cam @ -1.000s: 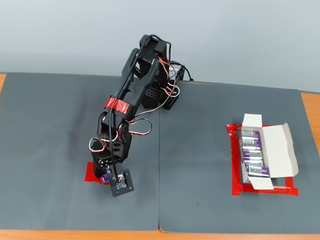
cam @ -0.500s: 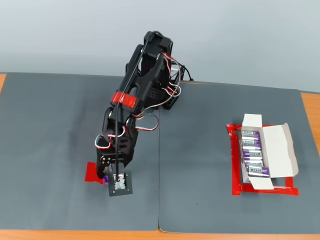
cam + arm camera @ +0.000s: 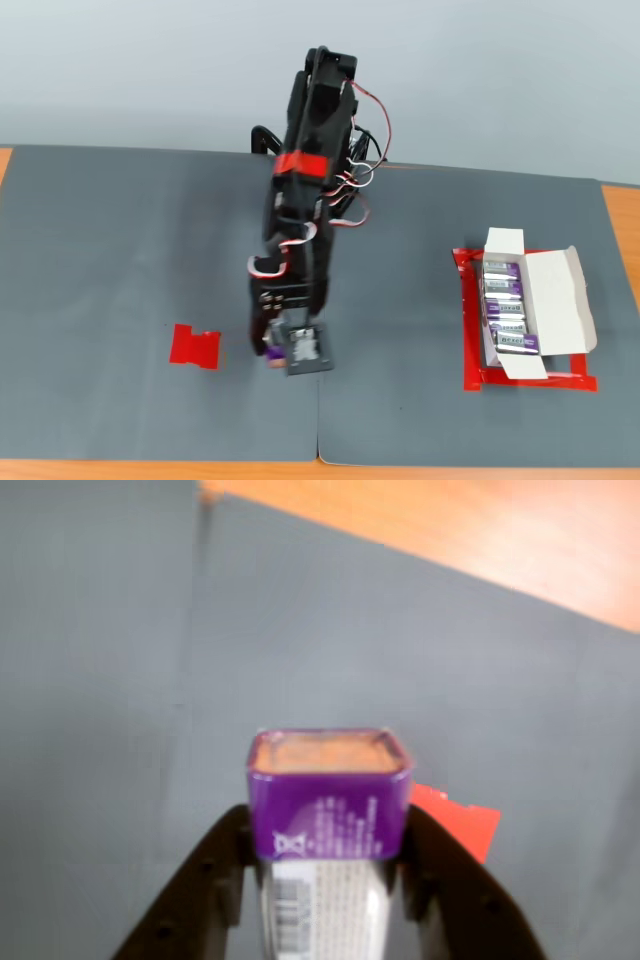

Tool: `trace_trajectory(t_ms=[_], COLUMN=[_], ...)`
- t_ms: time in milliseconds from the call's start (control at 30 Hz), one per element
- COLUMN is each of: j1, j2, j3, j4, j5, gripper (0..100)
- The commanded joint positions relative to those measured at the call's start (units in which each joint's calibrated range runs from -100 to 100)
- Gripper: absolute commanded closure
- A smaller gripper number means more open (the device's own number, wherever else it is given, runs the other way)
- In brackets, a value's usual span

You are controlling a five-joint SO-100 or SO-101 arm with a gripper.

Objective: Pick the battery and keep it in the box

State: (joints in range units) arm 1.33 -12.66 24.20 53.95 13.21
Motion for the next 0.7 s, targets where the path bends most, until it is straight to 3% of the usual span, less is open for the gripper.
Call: trace_trajectory(t_ms=[0,667], j1=[-5.1,-34.1], j2=[-6.5,-7.8], j3=[-1.2,-9.0], j4=[1.3,1.0], j5=[-1.7,-2.1], gripper=[94,94])
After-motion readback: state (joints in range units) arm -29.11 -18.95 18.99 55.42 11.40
